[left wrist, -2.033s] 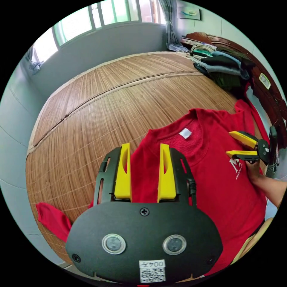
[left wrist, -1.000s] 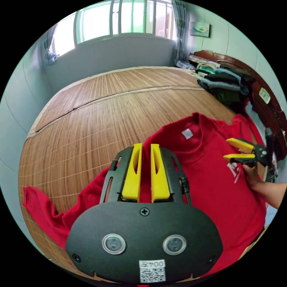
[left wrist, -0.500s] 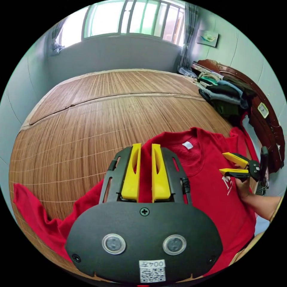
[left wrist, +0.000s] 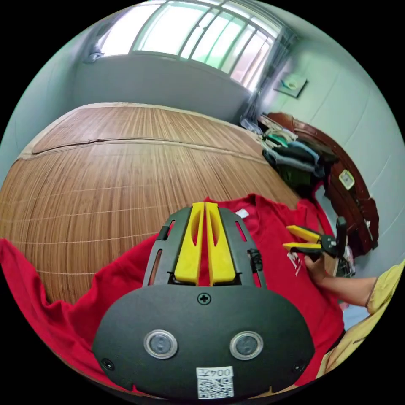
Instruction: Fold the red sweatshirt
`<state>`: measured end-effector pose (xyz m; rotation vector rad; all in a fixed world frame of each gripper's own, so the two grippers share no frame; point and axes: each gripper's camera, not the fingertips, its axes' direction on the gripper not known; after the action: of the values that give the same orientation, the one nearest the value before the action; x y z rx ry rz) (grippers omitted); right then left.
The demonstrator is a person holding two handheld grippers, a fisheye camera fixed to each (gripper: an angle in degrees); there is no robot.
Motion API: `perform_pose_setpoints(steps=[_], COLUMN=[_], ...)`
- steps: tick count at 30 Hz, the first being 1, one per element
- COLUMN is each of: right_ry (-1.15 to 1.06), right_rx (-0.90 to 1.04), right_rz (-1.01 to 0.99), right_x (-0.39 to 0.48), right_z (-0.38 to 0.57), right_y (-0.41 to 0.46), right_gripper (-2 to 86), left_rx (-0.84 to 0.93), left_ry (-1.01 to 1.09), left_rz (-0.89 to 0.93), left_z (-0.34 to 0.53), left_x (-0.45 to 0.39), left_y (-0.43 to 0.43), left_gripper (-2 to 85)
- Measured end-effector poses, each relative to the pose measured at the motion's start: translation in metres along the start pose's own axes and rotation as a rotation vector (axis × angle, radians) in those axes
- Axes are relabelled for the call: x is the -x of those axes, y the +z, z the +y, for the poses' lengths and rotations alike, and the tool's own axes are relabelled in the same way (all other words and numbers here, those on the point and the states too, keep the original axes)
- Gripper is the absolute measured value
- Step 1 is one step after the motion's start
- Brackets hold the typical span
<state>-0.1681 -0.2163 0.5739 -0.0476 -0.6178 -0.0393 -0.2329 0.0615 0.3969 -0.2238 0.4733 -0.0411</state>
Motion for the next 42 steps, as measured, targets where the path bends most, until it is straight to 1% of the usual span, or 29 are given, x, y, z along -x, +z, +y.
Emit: perform_pose_setpoints(steps=[3, 6, 8, 10, 12, 16, 17, 19, 21, 22, 23, 25, 27, 31, 33, 34, 35, 38, 40, 42], right_ry=[0.000, 0.000, -0.002, -0.001, -0.002, -0.002, -0.002, -0.001, 0.000, -0.001, -0.001, -0.001, -0.003, -0.004, -0.004, -0.003, -0.003, -0.001, -0.002, -0.001], right_rx=[0.000, 0.000, 0.000, 0.001, 0.001, 0.002, 0.002, 0.002, 0.002, 0.002, 0.001, 0.001, 0.001, 0.002, 0.002, 0.002, 0.002, 0.003, 0.004, 0.005], right_rz=[0.000, 0.002, 0.004, 0.004, 0.006, 0.007, 0.007, 0.006, 0.005, 0.006, 0.006, 0.006, 0.008, 0.008, 0.007, 0.006, 0.005, 0.004, 0.006, 0.006], right_x=[-0.001, -0.001, -0.001, -0.002, -0.002, -0.003, -0.003, -0.004, -0.004, -0.004, -0.004, -0.005, -0.004, -0.005, -0.005, -0.006, -0.006, -0.006, -0.006, -0.006], right_z=[-0.002, -0.004, -0.006, -0.007, -0.009, -0.012, -0.013, -0.015, -0.017, -0.018, -0.019, -0.021, -0.023, -0.027, -0.030, -0.031, -0.032, -0.037, -0.039, -0.042], right_y=[0.000, 0.000, 0.001, 0.001, 0.001, 0.002, 0.002, 0.002, 0.002, 0.002, 0.002, 0.002, 0.002, 0.003, 0.003, 0.003, 0.003, 0.003, 0.003, 0.003], right_gripper=[19.7, 19.7, 19.8, 19.8, 19.8, 19.8, 19.8, 19.8, 19.8, 19.8, 19.8, 19.8, 19.8, 19.7, 19.7, 19.7, 19.7, 19.8, 19.8, 19.8], left_rx=[0.067, 0.214, 0.226, 0.228, 0.224, 0.229, 0.210, 0.135, 0.120, 0.134, 0.185, 0.268, 0.228, 0.233, 0.202, 0.142, 0.099, 0.047, 0.072, 0.108], left_ry=[0.072, 0.139, 0.200, 0.211, 0.206, 0.108, 0.094, 0.122, 0.137, 0.134, 0.122, 0.094, 0.099, -0.018, -0.064, -0.062, -0.017, 0.075, 0.113, 0.125], left_rz=[-0.050, -0.191, -0.290, -0.333, -0.340, -0.214, -0.227, -0.308, -0.390, -0.452, -0.511, -0.571, -0.529, -0.399, -0.415, -0.441, -0.381, -0.216, -0.214, -0.262], left_z=[0.006, 0.004, 0.001, 0.000, 0.001, -0.001, 0.000, 0.007, 0.018, 0.027, 0.037, 0.052, 0.065, 0.062, 0.063, 0.065, 0.067, 0.085, 0.101, 0.120], left_x=[-0.025, -0.042, -0.057, -0.063, -0.065, -0.048, -0.052, -0.068, -0.076, -0.074, -0.066, -0.047, -0.035, -0.005, -0.007, -0.019, -0.037, -0.087, -0.110, -0.120], left_y=[0.019, 0.050, 0.059, 0.063, 0.064, 0.057, 0.048, 0.024, 0.006, 0.002, 0.004, 0.011, 0.005, -0.003, -0.012, -0.022, -0.031, -0.038, -0.028, -0.012], left_gripper=[0.7, 0.5, 0.4, 0.4, 0.4, 0.4, 0.3, 0.3, 0.2, 0.2, 0.2, 0.2, 0.2, 0.3, 0.3, 0.3, 0.3, 0.3, 0.2, 0.2])
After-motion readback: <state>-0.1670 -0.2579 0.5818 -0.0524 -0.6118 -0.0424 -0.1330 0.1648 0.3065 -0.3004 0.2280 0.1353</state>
